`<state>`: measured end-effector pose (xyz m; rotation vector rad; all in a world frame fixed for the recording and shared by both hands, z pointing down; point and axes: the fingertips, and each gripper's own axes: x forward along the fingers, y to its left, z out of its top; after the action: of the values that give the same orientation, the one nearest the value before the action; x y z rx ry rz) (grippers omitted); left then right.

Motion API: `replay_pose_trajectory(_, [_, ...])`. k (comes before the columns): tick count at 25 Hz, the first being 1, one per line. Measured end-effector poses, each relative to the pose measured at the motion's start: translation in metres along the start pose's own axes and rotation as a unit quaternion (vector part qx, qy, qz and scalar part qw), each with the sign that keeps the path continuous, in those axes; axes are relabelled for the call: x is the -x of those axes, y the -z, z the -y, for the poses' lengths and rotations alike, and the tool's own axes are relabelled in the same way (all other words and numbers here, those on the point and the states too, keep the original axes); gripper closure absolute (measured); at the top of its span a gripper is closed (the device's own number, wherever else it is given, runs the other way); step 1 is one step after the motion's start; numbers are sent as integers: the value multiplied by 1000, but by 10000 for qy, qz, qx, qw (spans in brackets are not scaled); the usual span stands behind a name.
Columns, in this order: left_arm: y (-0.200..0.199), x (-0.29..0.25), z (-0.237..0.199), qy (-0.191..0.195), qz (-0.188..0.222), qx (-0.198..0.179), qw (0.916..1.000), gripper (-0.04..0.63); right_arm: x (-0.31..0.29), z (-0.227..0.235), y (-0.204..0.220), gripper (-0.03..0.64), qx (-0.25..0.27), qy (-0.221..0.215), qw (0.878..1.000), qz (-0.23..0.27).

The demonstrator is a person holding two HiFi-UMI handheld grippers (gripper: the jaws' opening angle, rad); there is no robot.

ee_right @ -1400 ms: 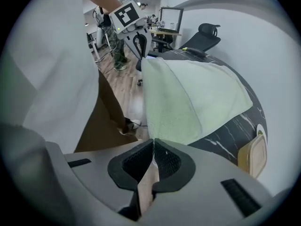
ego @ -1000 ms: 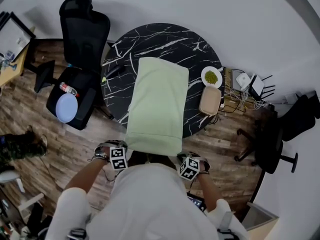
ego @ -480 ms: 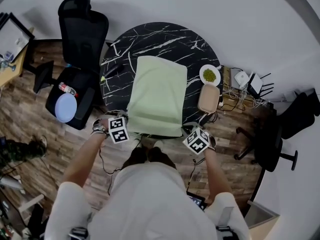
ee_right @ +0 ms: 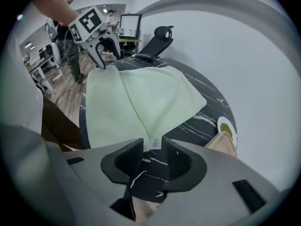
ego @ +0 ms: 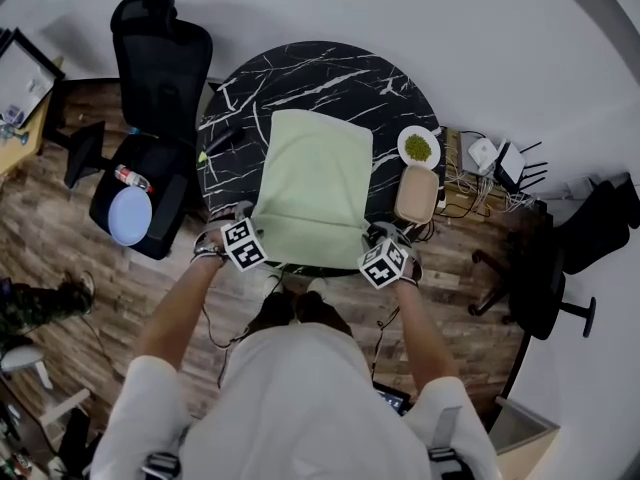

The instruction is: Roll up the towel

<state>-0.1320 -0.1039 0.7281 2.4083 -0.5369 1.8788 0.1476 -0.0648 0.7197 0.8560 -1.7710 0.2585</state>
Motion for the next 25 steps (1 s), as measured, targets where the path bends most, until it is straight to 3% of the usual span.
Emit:
replay_pose_trajectory(3, [11, 10, 11, 0, 147, 51, 9999, 327, 18, -18, 3, 496, 568, 99, 9982, 189])
replay_pose_trajectory(8, [23, 18, 69, 270, 309, -643, 9971, 332, 31, -95, 23, 500, 1660, -683, 9835, 227])
replay_pose_trajectory(12, [29, 6, 97, 405, 214, -853, 9953, 342, 21, -113, 31, 500, 1746, -846, 9809, 112])
replay_pose_trajectory(17, [35, -11, 86, 336, -97, -795, 9962, 444, 5, -115, 39, 503, 1811, -1019, 9780, -164])
replay_pose_trajectory(22, [40, -20, 83, 460, -283, -808, 9953, 443, -8, -116, 46, 510, 1862, -1109, 9757, -316])
replay_pose_trajectory(25, [41, -21, 83, 486, -256, -652, 9964, 445, -12, -110, 47, 556, 1872, -993, 9768, -307])
